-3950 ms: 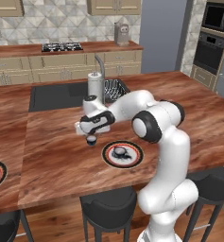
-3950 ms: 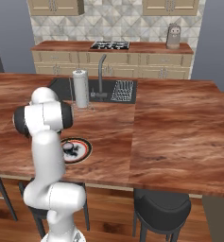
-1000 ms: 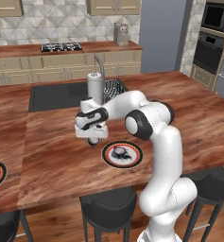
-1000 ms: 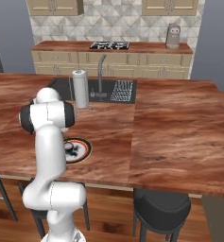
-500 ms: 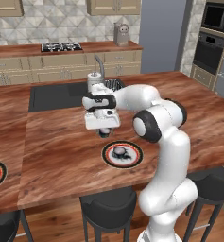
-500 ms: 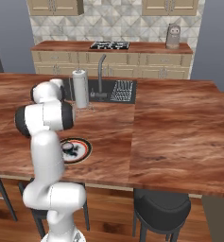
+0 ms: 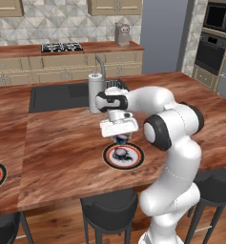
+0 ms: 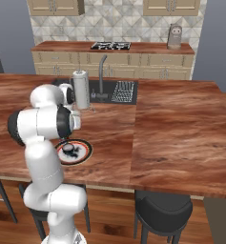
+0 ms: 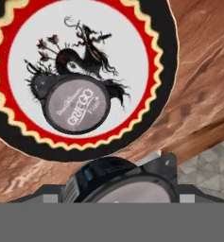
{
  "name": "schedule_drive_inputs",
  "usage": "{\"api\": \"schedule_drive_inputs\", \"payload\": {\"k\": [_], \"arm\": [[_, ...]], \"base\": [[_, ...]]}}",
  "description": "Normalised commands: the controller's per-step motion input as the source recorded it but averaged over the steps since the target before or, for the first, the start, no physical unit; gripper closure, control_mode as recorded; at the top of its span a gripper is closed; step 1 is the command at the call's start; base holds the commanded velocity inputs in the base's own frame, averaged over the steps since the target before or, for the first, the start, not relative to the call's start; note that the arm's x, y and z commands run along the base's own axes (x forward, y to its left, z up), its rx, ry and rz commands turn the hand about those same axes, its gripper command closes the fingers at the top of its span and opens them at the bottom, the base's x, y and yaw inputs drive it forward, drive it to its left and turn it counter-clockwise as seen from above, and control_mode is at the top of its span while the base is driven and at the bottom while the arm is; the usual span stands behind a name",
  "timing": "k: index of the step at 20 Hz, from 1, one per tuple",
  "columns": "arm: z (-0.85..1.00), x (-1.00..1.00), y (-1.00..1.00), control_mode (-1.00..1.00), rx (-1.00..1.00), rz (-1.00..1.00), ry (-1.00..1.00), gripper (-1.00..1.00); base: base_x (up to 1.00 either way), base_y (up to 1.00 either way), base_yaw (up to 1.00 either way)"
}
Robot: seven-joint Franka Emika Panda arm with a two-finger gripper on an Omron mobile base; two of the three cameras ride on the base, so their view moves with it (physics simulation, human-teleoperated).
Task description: Place two yogurt containers on each plate.
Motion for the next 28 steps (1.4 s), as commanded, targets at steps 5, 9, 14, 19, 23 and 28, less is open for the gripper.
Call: {"api": "schedule_drive_inputs", "payload": {"k": [5,9,14,19,23,28], "arm": [[-0.04,-0.79,-0.55,-1.00,0.02,0.00,0.12,1.00],[-0.18,-0.59,-0.56,-1.00,0.00,0.00,0.04,1.00],[-0.18,-0.21,-0.35,-1.00,-0.08,-0.02,0.00,1.00],[-0.18,0.37,0.00,-1.00,-0.09,-0.03,0.00,1.00],[-0.16,0.39,0.01,-1.00,-0.03,0.00,0.00,1.00],[-0.22,0.34,0.18,-1.00,-0.03,-0.01,-0.02,1.00]], "base": [[0.00,0.00,0.00],[0.00,0.00,0.00],[0.00,0.00,0.00],[0.00,0.00,0.00],[0.00,0.00,0.00],[0.00,0.00,0.00]]}}
